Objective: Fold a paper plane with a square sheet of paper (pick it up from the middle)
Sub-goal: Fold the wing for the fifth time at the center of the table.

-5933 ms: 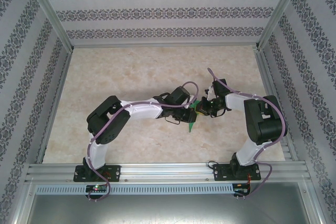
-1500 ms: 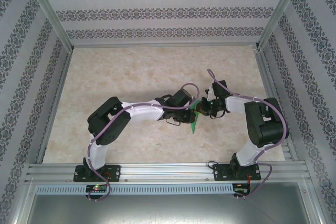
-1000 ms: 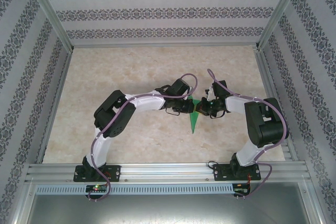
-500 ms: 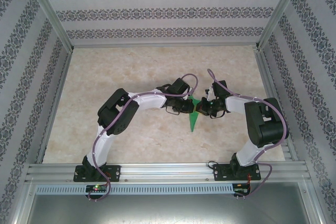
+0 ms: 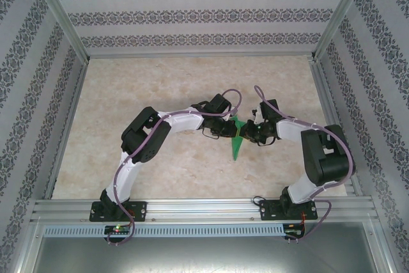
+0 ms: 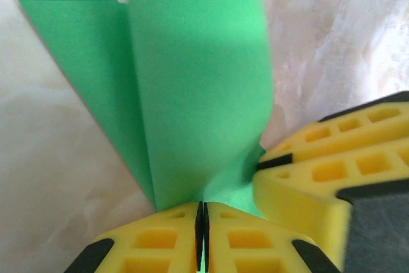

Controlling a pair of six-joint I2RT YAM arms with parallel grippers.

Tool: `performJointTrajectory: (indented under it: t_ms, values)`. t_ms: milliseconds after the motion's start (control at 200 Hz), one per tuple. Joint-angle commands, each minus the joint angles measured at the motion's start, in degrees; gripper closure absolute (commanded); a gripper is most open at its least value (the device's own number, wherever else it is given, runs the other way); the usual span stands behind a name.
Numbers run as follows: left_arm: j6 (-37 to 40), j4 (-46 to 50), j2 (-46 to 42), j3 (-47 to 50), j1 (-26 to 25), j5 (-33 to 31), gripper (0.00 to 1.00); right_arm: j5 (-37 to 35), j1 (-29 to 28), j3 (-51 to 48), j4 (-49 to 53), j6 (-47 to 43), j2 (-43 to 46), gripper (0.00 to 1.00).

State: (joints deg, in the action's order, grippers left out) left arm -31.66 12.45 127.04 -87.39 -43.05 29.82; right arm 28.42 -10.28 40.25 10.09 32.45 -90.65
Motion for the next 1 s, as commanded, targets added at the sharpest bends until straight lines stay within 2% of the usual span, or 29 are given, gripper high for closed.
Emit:
performJointTrajectory:
  t_ms: [0, 125, 245, 470, 994]
  values:
    - [1.69, 4.40, 3.41, 0.12, 0.16, -1.79, 0.86, -0.47, -0.03, -1.84, 2.39, 1.68, 4.11, 0.83]
    - [1.08, 4.74, 3.56, -0.09, 0.42, -2.22, 0.86, 2.96, -1.78, -4.60, 0.79, 4.87, 7.47, 0.84]
    - [0.83, 5.22, 4.17, -0.90, 0.45, -2.42, 0.86, 4.63, -5.74, -6.78, -1.85, 8.79, 9.63, 0.86]
    - [0.83, 5.84, 5.05, -1.38, 0.60, -2.15, 0.86, 4.60, -9.67, -8.89, -3.55, 11.00, 9.99, 0.89]
    - [0.78, 6.88, 4.86, -2.96, 1.64, -1.83, 0.86, -3.38, -8.59, -10.51, 2.13, 4.98, 5.62, 0.90]
